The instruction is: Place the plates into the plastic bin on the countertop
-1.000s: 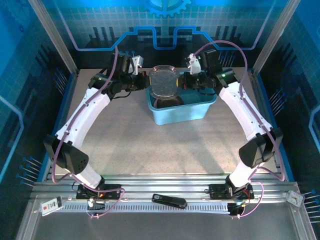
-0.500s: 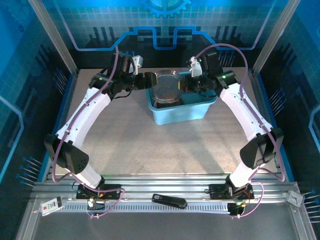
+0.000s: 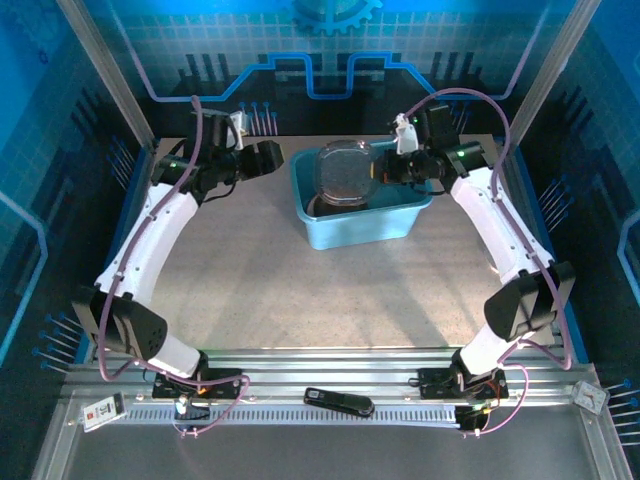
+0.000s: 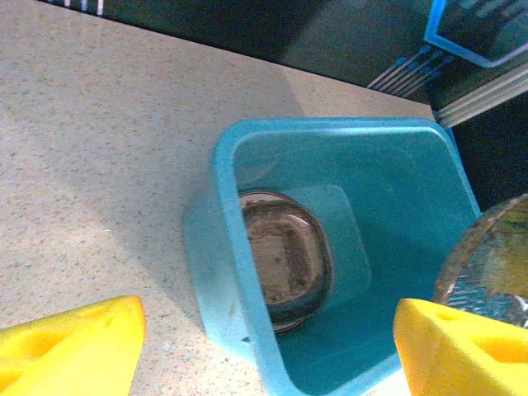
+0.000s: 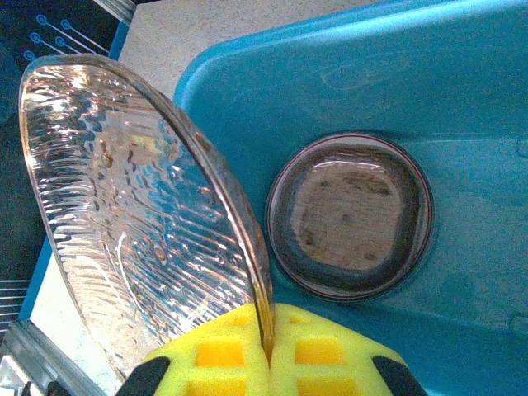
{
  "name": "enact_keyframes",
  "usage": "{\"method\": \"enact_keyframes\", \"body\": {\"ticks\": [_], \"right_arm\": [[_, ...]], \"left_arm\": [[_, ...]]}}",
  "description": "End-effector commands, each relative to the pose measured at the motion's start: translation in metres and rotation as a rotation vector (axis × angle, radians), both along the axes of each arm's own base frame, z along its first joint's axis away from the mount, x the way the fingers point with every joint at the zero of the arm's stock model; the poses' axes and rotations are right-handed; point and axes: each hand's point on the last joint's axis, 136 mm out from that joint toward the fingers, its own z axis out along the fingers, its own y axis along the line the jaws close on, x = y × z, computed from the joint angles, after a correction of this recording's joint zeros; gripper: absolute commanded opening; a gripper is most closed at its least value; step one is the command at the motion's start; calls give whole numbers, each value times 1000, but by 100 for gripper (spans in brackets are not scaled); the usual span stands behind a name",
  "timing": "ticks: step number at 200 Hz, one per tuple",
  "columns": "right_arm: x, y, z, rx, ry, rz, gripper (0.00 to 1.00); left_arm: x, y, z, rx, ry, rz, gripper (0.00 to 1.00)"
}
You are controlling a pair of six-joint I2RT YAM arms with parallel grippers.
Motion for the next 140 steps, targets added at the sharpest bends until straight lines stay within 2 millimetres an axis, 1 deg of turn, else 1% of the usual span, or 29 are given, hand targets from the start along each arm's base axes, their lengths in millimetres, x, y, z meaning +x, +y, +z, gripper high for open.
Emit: {"method": "enact_keyframes", "body": {"ticks": [1,21,43,69,112,140], "right_arm": [[16,-3,1,-34,-11,10,0],[29,0,-6,-50,7,27,0],[41,4,-15,-63,27,42,0],[52,9,-24,-66,58,54,0],[62,8,-56,-80,138,58,0],[71,9,-76,-78,185,60,0]], "left_arm": [[-3,12,-10,-14,19,36,80],[-3,15,-28,-23,63,48,80],[-1,14,-47,-22,110,40,80],[3,11,-64,-30,146,37,80],[19,-5,-91,-77,207,9,79],[32,-16,-99,-79,225,-20,78]]}}
